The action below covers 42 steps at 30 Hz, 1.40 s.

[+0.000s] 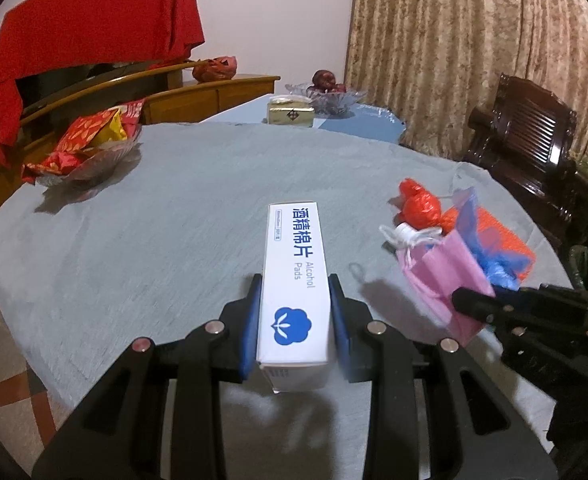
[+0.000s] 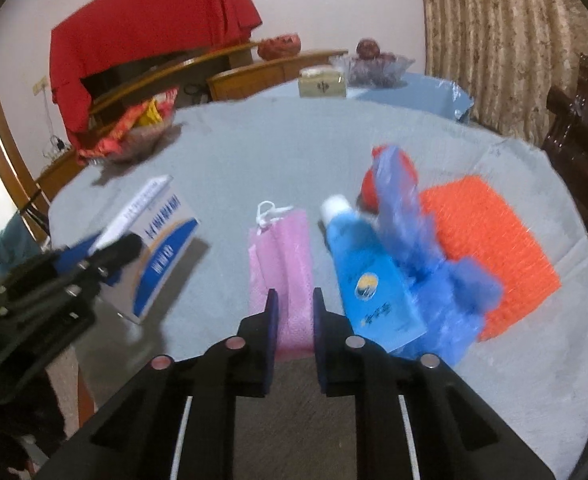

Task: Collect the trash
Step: 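Carry box and pink packet over the bin and open both tools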

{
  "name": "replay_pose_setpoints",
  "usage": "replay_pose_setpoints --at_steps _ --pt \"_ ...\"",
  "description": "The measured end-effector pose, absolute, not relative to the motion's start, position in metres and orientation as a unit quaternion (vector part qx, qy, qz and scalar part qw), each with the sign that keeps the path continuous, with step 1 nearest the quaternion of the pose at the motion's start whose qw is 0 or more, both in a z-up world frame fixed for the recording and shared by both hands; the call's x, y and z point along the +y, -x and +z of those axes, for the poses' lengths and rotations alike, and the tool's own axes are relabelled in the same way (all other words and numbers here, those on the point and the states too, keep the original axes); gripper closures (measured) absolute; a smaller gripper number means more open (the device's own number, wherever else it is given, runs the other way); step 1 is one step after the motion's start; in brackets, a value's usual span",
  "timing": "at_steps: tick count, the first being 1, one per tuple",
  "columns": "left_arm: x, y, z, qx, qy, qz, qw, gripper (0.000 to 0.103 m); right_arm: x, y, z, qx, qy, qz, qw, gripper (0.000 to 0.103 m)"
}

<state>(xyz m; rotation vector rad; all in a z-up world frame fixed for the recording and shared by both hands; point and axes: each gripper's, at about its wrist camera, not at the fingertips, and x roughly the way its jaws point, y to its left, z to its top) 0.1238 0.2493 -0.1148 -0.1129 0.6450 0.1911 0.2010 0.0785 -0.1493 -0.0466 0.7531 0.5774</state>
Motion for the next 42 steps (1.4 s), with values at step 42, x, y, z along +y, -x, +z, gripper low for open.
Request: replay_pose_setpoints --at_steps 42 --pt "-0.044 -0.164 -0.056 0.268 -0.003 -0.193 0.944 0.073 -0.220 -0.139 -0.071 0.278 -0.070 0.012 0.958 0.087"
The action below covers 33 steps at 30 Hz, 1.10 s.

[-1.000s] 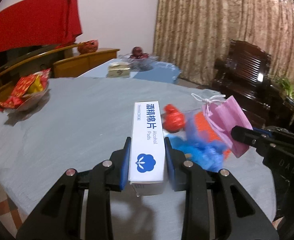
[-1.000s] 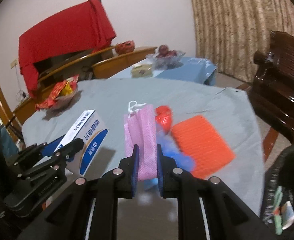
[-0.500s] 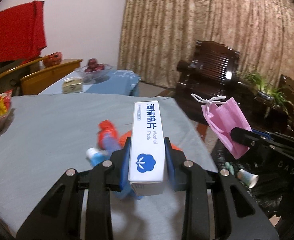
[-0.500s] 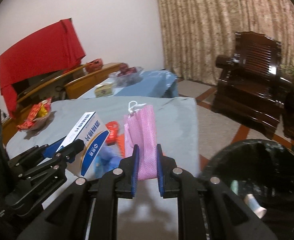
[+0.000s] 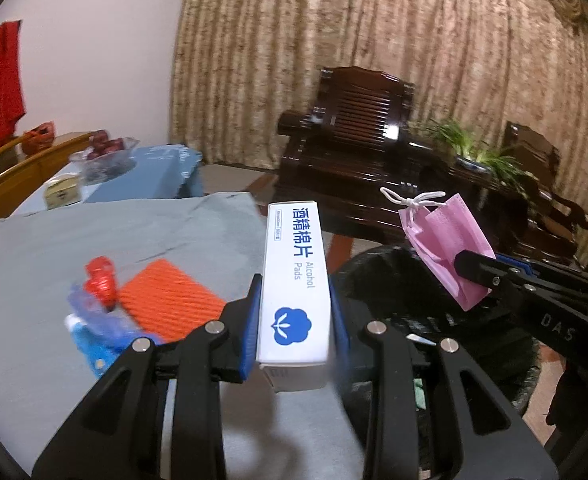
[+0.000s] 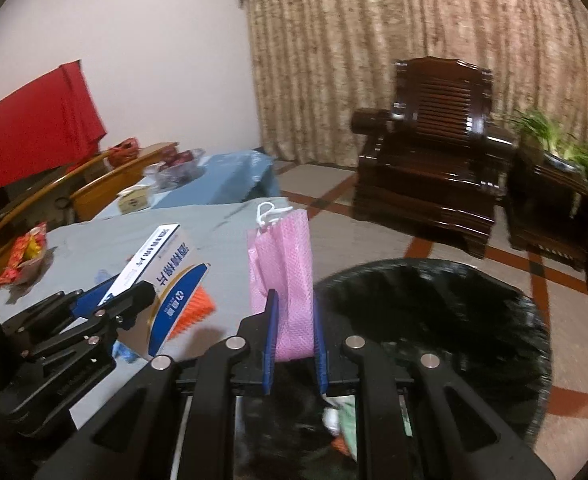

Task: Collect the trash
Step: 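Carry box and pink packet over the bin and open both tools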

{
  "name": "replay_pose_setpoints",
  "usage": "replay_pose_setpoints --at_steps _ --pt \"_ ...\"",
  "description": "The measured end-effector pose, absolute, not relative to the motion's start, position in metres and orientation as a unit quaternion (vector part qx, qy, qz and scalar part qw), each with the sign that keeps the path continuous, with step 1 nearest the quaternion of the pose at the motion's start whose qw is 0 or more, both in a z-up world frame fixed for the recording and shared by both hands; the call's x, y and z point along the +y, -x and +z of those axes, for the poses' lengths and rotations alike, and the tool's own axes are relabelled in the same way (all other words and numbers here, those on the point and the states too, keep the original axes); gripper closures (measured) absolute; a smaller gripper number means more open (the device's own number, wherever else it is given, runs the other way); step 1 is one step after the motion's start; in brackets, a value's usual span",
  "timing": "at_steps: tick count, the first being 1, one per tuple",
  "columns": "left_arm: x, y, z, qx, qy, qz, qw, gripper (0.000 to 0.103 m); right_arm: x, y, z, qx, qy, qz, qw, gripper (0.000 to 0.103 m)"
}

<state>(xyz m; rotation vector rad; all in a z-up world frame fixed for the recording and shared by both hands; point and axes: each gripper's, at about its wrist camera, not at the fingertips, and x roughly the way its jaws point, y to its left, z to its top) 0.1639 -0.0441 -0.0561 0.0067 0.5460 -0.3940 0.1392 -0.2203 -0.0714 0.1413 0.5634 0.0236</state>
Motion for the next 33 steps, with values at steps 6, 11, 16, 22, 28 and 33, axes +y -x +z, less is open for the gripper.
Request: replay_pose_setpoints --at_steps 6,11,16,22,28,33 --pt "-0.083 -0.164 -0.061 0.268 -0.015 -0.231 0.935 0.073 -0.263 -0.126 -0.077 0.280 -0.082 -0.032 0.956 0.087" --pt "-0.121 -0.161 -0.067 0.268 -0.027 -0.263 0.926 0.073 -0.297 -0.116 -0.083 0.283 -0.090 -0.064 0.953 0.087" --pt "-0.151 -0.159 -0.073 0.268 -0.037 -0.284 0.920 0.073 -0.317 -0.111 -0.090 0.290 -0.095 -0.085 0.949 0.087" --pt "-0.177 -0.163 -0.082 0.271 -0.046 -0.300 0.913 0.073 -0.338 -0.109 -0.099 0.298 -0.102 -0.104 0.944 0.087" --pt "-0.191 -0.169 -0.092 0.280 -0.050 -0.310 0.907 0.073 -0.348 -0.108 -0.107 0.305 -0.106 -0.115 0.940 0.087" --pt "-0.197 -0.174 -0.096 0.290 -0.046 -0.324 0.899 0.067 -0.350 -0.112 -0.113 0.312 -0.105 -0.121 0.937 0.080"
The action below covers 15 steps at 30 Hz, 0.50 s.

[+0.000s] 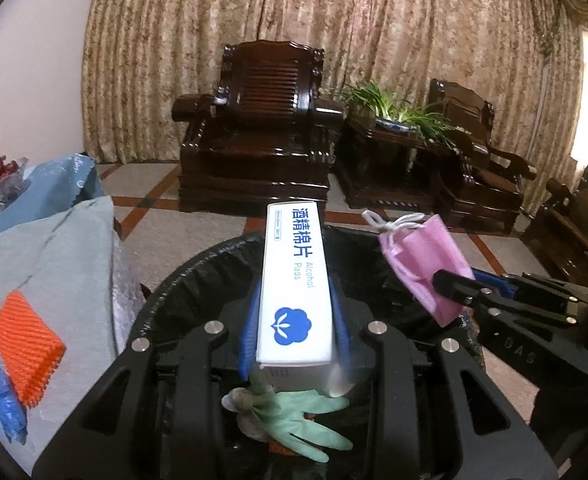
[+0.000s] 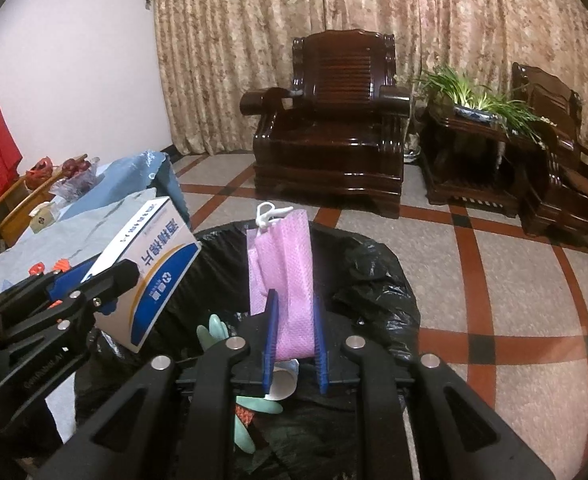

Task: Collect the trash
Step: 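Carry box and pink packet over the bin and open both tools, then return to the table and grasp the blue tube with the left tool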

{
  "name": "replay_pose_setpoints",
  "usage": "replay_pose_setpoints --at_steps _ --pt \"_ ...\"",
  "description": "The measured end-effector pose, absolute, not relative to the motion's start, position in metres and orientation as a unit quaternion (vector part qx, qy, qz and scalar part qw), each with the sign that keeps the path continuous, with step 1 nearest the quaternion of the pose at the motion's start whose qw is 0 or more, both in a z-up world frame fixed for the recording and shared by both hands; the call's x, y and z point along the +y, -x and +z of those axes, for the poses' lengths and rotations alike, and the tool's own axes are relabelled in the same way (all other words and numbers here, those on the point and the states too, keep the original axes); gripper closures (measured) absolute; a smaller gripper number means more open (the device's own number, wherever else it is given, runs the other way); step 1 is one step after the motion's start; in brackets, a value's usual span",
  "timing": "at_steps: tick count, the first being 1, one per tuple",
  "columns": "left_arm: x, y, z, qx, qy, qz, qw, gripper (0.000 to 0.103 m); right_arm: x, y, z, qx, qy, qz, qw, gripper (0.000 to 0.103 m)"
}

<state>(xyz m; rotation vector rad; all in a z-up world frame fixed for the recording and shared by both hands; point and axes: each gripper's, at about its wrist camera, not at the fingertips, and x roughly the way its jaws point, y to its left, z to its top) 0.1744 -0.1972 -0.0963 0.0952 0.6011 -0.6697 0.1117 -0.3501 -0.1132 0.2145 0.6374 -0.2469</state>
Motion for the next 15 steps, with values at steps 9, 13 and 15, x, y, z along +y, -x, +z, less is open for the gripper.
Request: replay_pose_setpoints --at_steps 9,13,15 --pt "-0.164 -0.176 -0.093 0.292 -0.029 -0.299 0.908 0.027 -0.341 -0.107 -0.119 0.317 -0.095 -0.121 0.936 0.011" --pt "-0.123 -0.174 -0.087 0.293 -0.015 -0.261 0.920 0.016 -0.323 -0.107 -0.115 0.315 -0.071 -0.100 0.941 0.006" --pt "-0.098 -0.170 -0.084 0.287 -0.019 -0.234 0.929 0.015 -0.310 -0.108 -0.112 0.310 -0.070 -0.083 0.944 0.006"
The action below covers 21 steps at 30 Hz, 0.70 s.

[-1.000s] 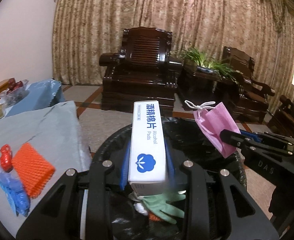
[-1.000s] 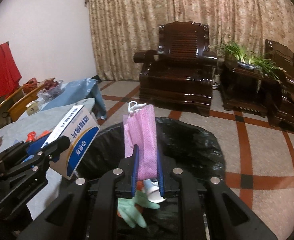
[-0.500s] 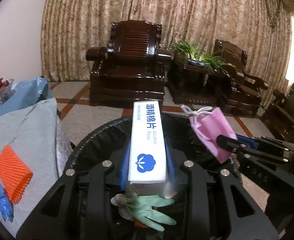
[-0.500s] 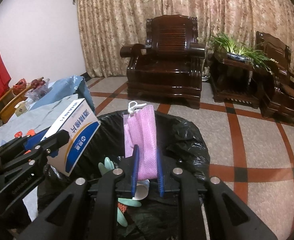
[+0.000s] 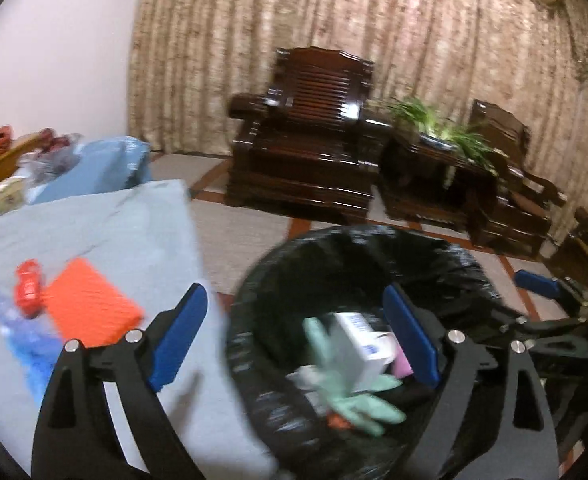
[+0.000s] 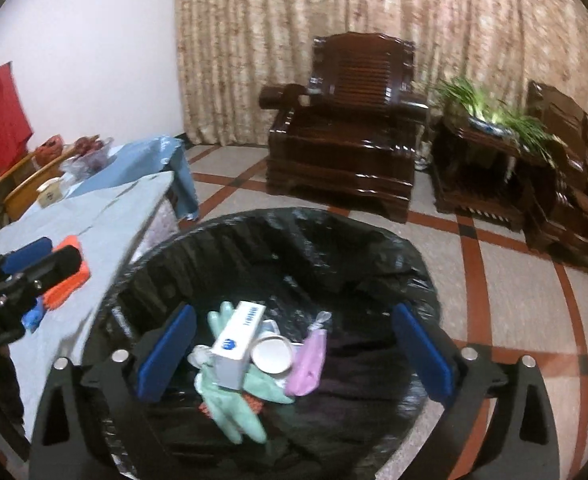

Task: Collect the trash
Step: 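Return to the table and grasp the blue tube with the left tool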

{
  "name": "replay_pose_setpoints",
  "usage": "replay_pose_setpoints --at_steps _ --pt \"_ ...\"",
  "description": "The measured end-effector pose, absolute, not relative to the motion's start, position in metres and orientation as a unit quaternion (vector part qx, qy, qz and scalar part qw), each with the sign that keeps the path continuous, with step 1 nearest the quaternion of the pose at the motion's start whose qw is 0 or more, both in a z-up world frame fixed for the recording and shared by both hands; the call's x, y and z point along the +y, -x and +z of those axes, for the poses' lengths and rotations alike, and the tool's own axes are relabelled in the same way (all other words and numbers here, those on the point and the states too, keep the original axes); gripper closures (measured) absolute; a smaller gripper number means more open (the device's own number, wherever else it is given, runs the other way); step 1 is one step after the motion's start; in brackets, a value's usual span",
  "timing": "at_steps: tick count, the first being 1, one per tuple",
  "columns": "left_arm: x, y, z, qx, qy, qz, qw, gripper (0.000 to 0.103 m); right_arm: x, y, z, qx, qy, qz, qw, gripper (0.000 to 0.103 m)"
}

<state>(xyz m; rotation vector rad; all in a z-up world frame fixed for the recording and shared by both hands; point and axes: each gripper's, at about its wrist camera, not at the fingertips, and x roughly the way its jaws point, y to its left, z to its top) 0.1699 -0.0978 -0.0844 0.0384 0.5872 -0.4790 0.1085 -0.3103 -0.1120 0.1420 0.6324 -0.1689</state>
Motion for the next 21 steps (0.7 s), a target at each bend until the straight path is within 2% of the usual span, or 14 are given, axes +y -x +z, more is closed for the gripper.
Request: replay_pose_setpoints --at_steps 10,21 --pt "0.014 -0.154 -0.070 0.271 -0.032 -0.113 0.955 0.014 -0.222 -0.136 -0.100 0.290 -0.066 0.007 0.955 0.006" --pt "0.097 -0.157 -0.094 0.301 -0.024 -0.023 0.953 0.014 -0.136 -0.163 -0.106 0.294 -0.035 0.085 0.951 0.006"
